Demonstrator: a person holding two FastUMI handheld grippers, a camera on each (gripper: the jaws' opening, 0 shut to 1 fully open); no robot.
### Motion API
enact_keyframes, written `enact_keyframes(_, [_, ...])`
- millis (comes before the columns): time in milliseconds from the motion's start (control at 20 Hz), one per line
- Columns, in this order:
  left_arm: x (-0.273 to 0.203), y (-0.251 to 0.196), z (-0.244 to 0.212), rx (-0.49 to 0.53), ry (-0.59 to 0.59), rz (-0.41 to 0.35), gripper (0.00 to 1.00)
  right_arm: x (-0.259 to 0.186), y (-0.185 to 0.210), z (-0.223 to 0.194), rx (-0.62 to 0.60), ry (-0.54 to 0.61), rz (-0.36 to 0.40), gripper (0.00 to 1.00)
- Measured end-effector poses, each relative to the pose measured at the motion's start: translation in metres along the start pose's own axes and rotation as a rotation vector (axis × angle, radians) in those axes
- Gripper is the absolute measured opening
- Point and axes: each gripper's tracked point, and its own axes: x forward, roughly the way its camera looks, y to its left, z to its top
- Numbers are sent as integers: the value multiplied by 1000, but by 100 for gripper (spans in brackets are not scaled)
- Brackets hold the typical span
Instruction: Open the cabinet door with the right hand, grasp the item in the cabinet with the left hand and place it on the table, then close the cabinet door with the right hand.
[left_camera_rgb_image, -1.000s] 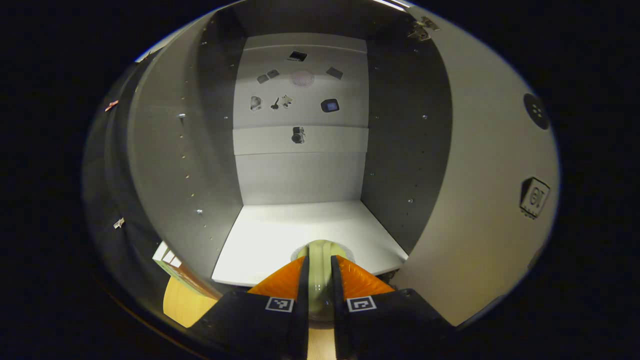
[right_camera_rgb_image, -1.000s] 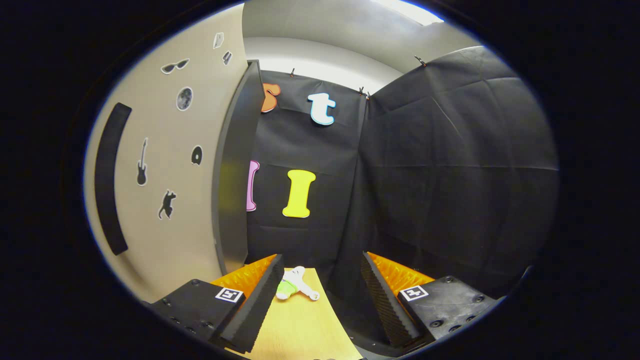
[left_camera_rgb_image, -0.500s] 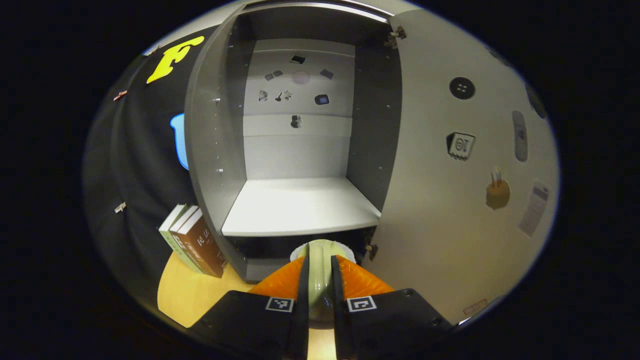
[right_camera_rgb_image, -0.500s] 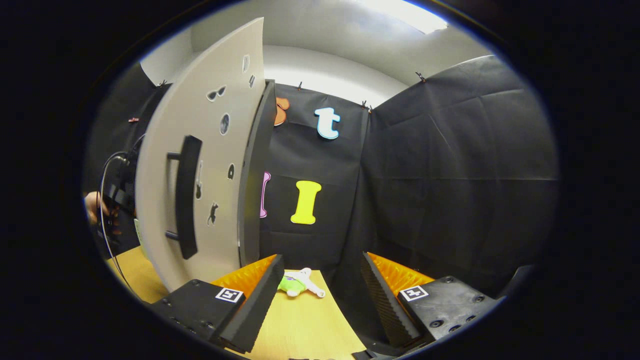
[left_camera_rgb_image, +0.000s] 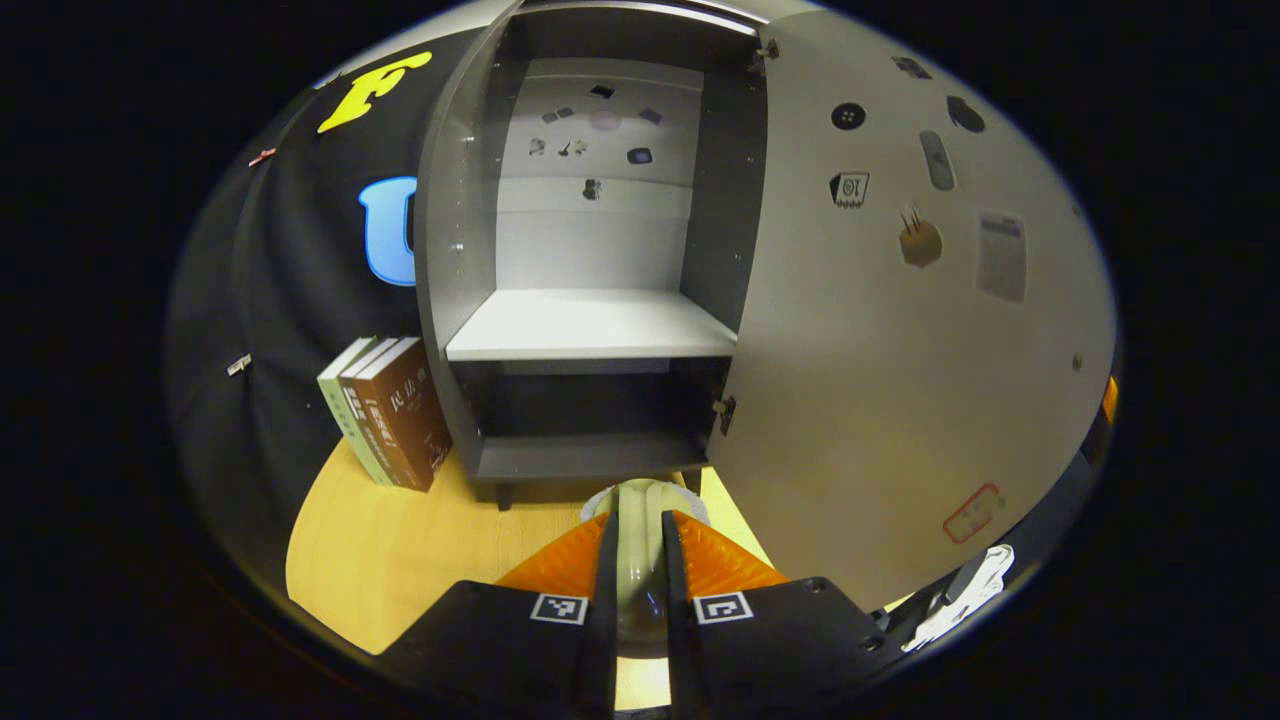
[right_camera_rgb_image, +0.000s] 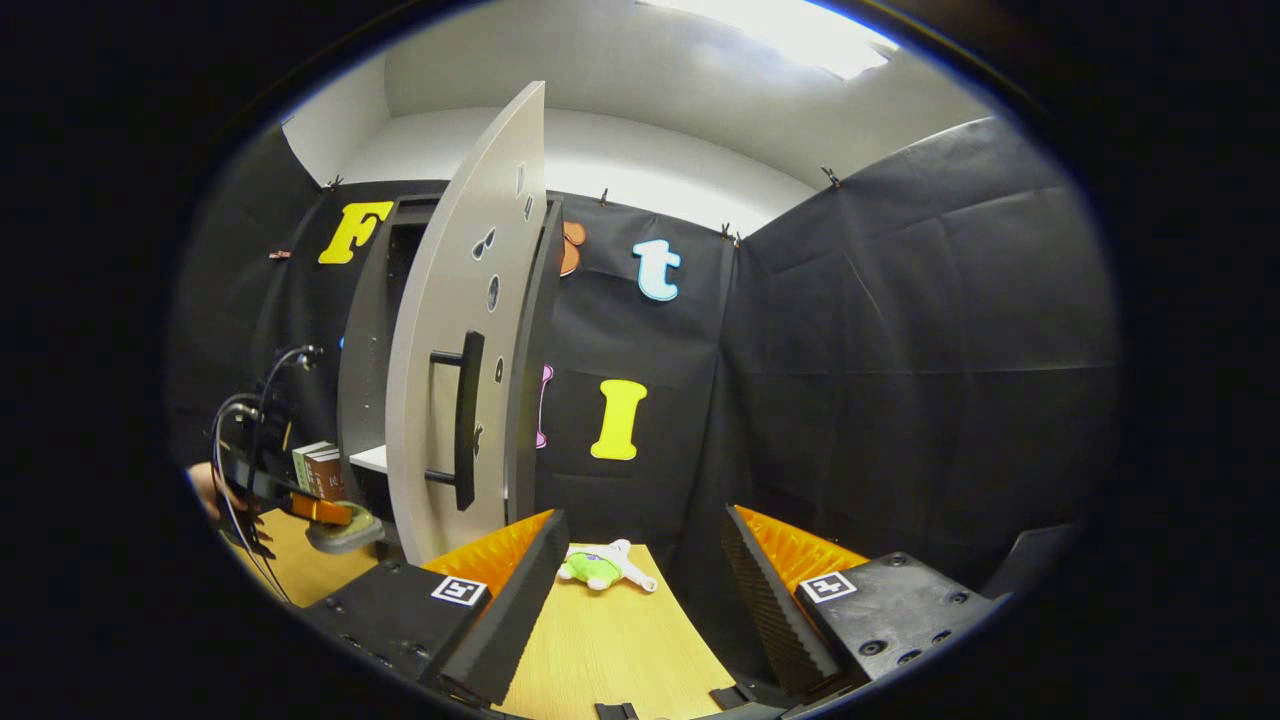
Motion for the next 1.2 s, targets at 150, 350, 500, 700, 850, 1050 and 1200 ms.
enact_keyframes(150, [7, -1, -33, -39, 31, -13, 24, 2, 0, -2, 17, 4, -12, 97])
enact_keyframes(350, [22, 4, -76, -90, 60, 7, 24, 7, 5, -8, 21, 11, 7, 97])
enact_keyframes(500, [37, 7, -111, -109, 76, 21, 24, 12, 9, -12, 12, 8, 32, 98])
enact_keyframes(700, [61, 6, -167, -115, 90, 59, 25, 24, 8, -17, 56, -8, 63, 98])
enact_keyframes(850, [74, 6, -201, -102, 94, 75, 24, 32, -4, -30, 60, 13, 65, 97])
enact_keyframes(1050, [88, 7, -222, -128, 89, 99, 25, 37, -9, -48, 47, 48, 86, 97])
enact_keyframes(1200, [93, 11, -231, -117, 85, 129, 24, 38, -10, -56, 42, 69, 106, 98])
